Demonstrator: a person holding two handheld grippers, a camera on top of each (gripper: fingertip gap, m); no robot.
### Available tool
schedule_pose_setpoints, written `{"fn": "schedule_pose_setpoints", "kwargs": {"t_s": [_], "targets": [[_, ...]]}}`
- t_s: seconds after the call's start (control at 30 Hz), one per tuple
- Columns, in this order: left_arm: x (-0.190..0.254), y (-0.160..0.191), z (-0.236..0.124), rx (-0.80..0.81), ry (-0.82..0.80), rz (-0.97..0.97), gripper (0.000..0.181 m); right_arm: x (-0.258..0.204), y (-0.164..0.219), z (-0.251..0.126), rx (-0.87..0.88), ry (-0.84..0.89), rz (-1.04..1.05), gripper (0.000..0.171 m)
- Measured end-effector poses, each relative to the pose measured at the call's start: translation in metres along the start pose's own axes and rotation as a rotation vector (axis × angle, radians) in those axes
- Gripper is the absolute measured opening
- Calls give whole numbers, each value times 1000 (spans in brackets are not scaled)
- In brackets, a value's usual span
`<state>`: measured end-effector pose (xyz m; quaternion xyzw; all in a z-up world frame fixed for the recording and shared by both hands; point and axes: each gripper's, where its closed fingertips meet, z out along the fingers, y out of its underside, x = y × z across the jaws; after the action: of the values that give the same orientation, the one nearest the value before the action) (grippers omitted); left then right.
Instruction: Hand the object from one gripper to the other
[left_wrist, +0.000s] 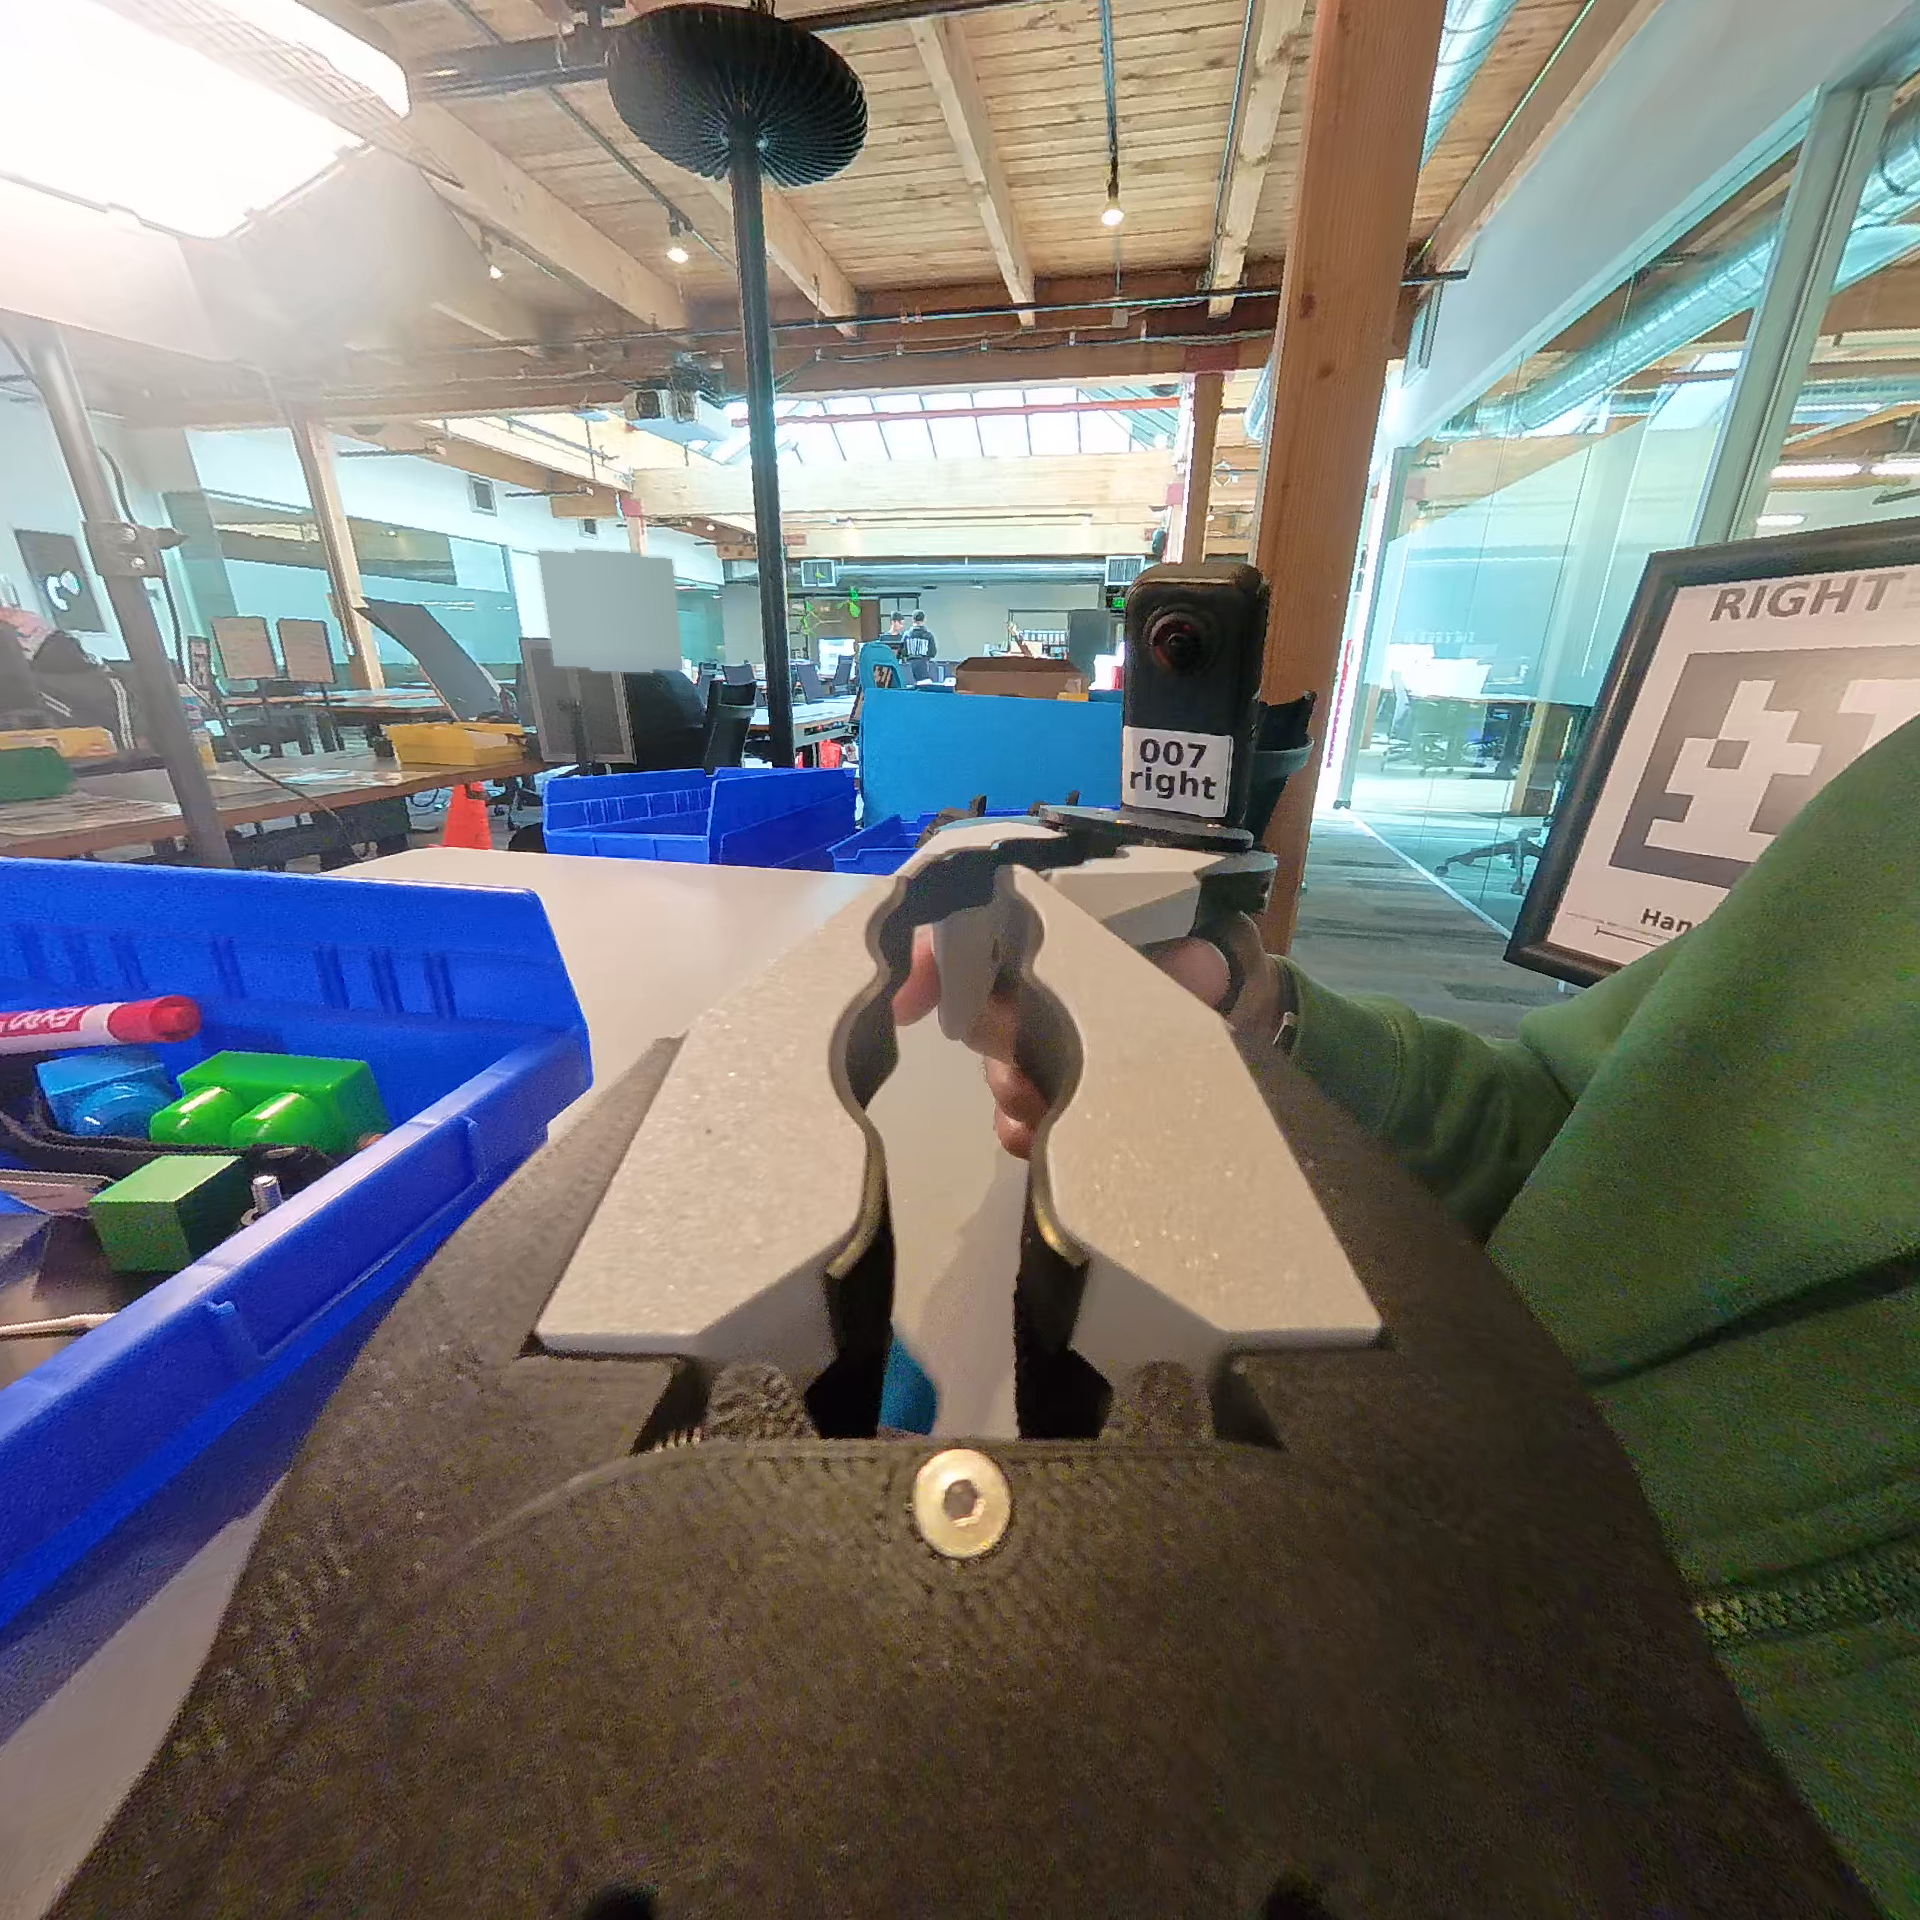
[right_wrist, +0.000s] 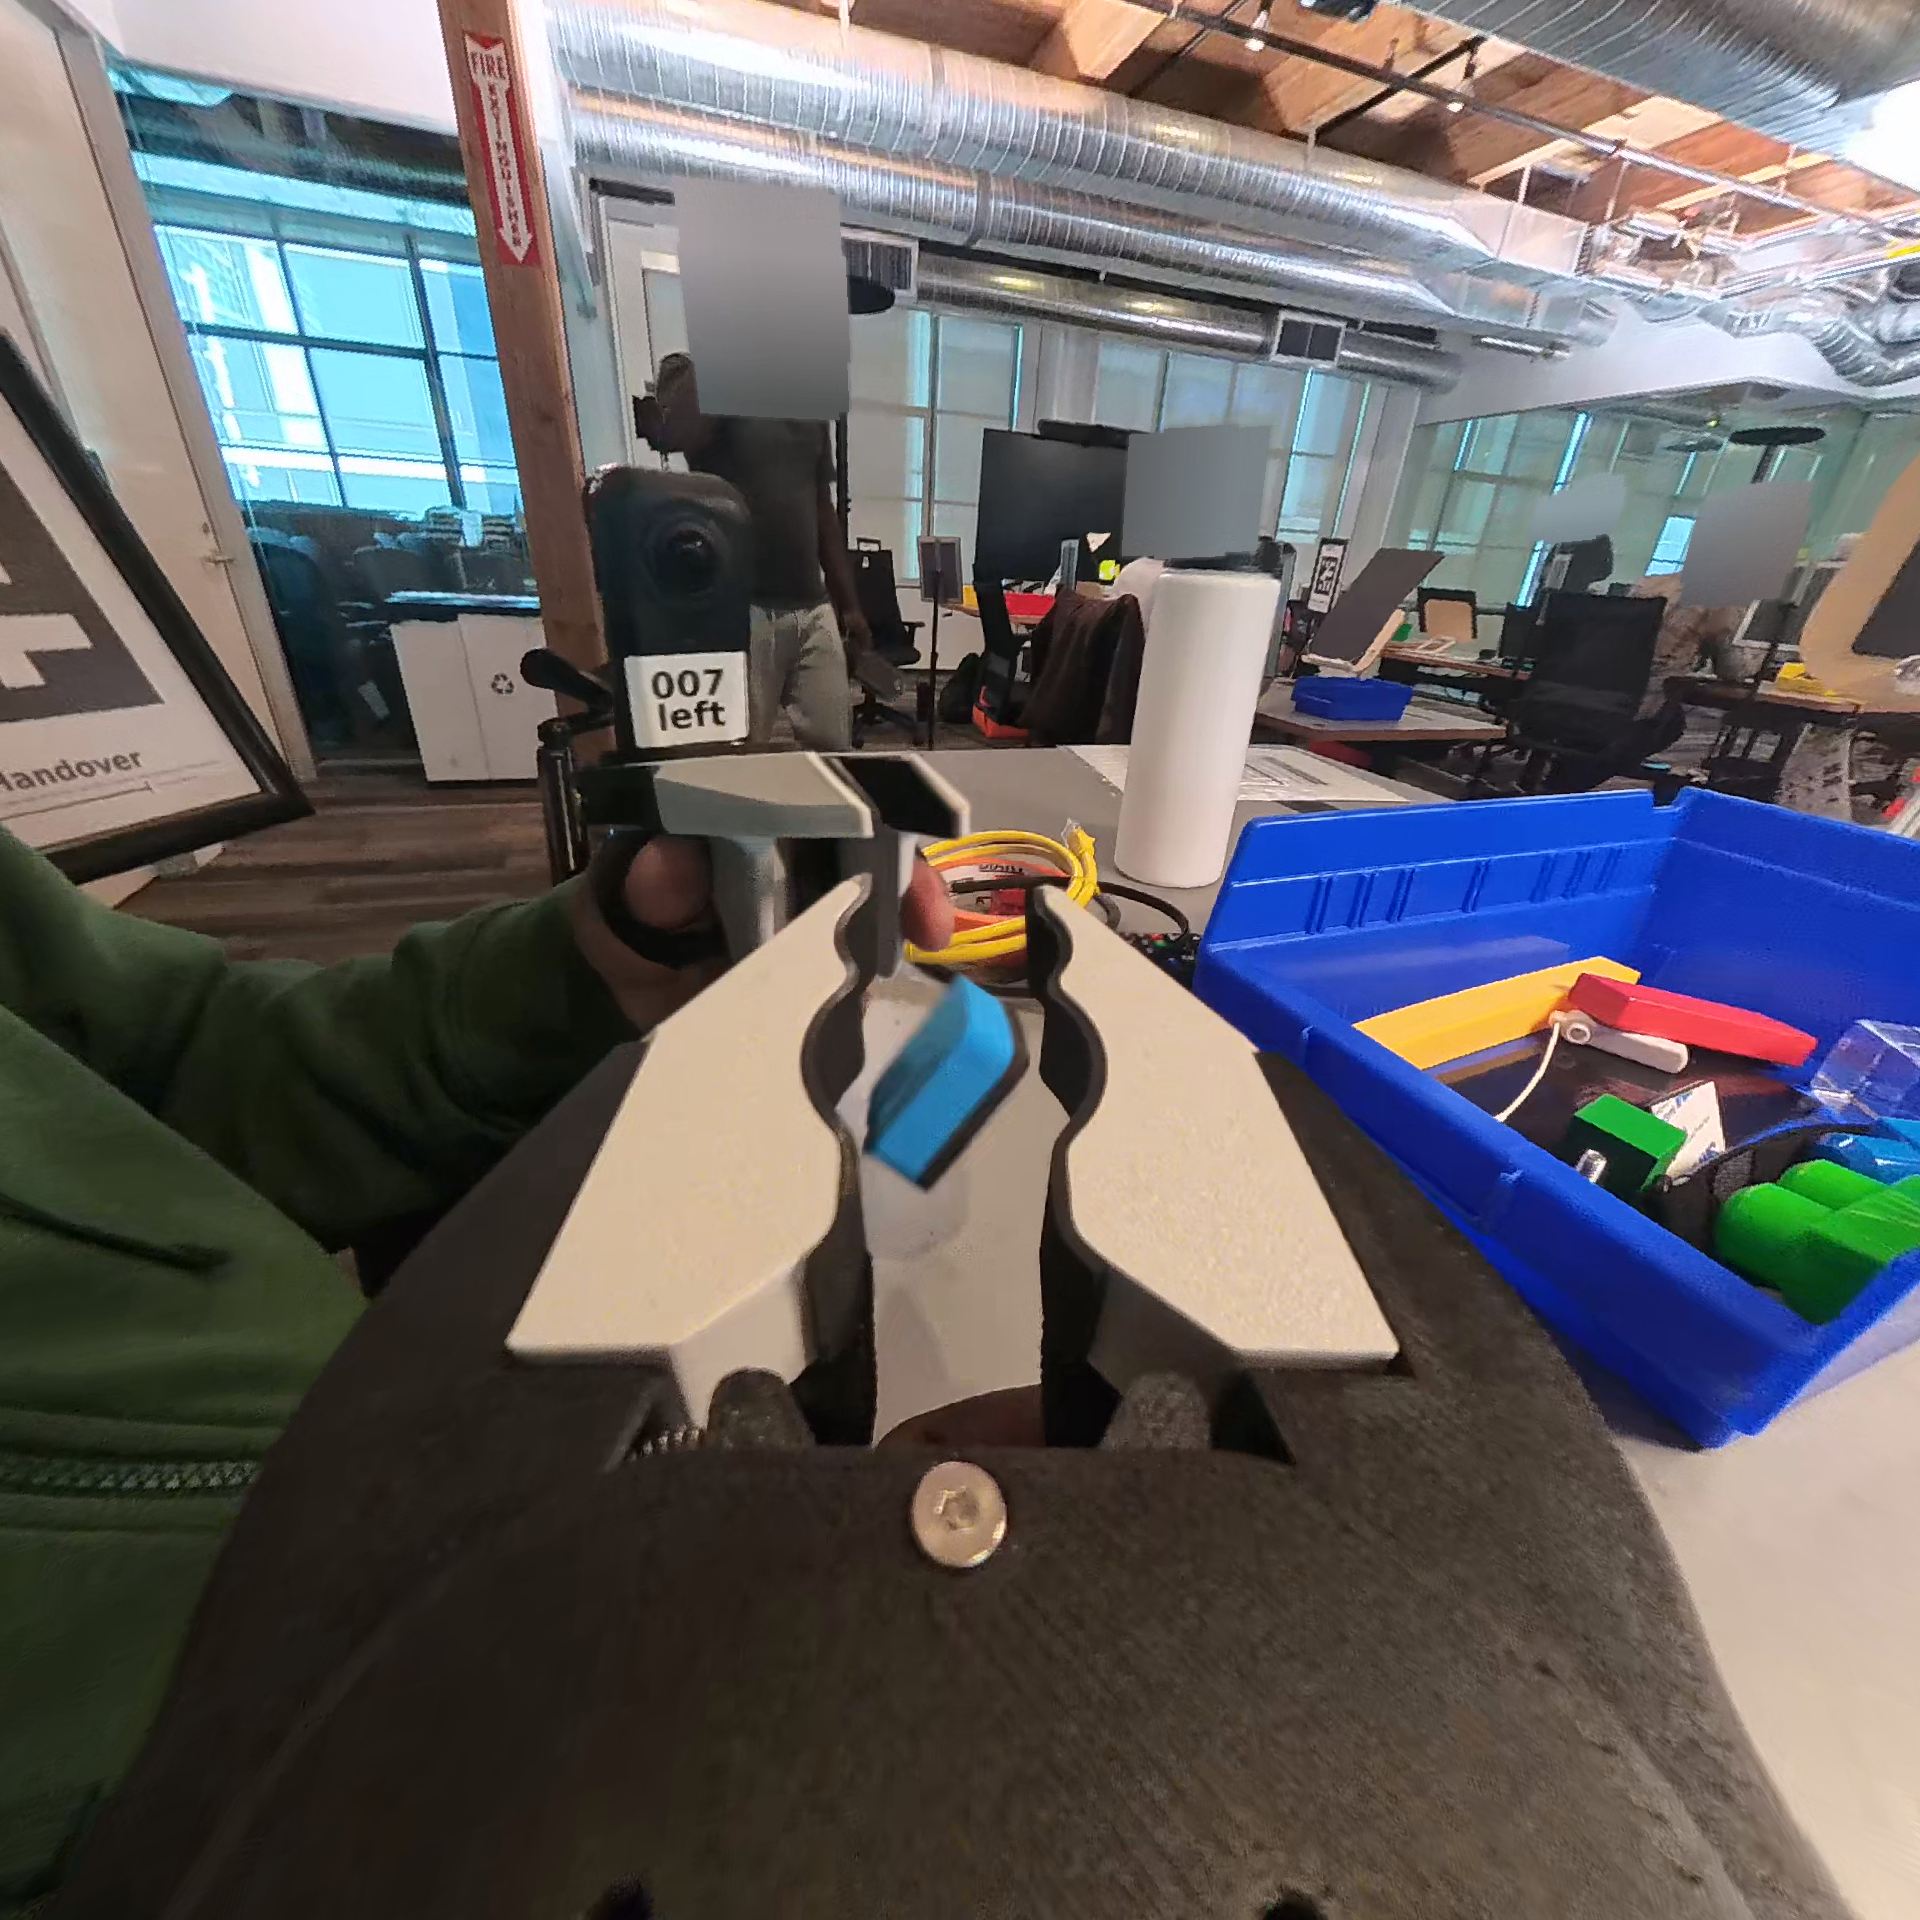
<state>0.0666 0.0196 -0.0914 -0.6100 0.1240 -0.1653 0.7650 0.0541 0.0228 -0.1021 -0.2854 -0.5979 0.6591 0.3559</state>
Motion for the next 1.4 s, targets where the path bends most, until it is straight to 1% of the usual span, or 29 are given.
{"fn": "schedule_pose_setpoints", "kwargs": {"t_s": [0.07, 0.17, 0.27, 0.47, 0.67, 0.87, 0.93, 1.0, 1.1, 1.17, 1.2, 1.33, 1.4], "targets": [[-1, -1, 0, 3, -7, 4, 11, -1, 0, 0, 1, -9, 14, 29], [-5, 0, -1, 1, -25, -6, 13, -2, 4, 2, -18, -8, -1, 30], [-10, 3, 0, -13, -55, 0, 18, -2, 5, 2, -25, -4, -5, 30], [-30, -9, -9, 38, -182, 33, 32, 4, 4, 1, -21, 26, 0, 30], [-63, -20, -31, 51, -354, 56, 40, 11, 6, 1, -34, 66, -11, 30], [-84, -40, -65, 39, -450, 67, 43, 18, 13, 2, -70, 107, -20, 30], [-87, -39, -77, -35, -469, 85, 49, 19, 13, 1, -71, 113, -20, 30], [-90, -27, -89, -178, -486, 134, 54, 20, 13, 1, -70, 117, -18, 30], [-99, 11, -113, -463, -509, 224, 64, 21, 13, 1, -71, 120, -17, 30], [-96, 42, -127, -630, -464, 178, 66, 21, 13, 1, -73, 122, -19, 30], [-94, 53, -133, -686, -442, 149, 67, 21, 13, 1, -74, 122, -19, 30], [-91, 78, -147, -811, -413, 92, 68, 21, 14, 1, -74, 122, -20, 30], [-91, 90, -153, -881, -409, 96, 68, 20, 14, 1, -75, 122, -20, 30]]}}
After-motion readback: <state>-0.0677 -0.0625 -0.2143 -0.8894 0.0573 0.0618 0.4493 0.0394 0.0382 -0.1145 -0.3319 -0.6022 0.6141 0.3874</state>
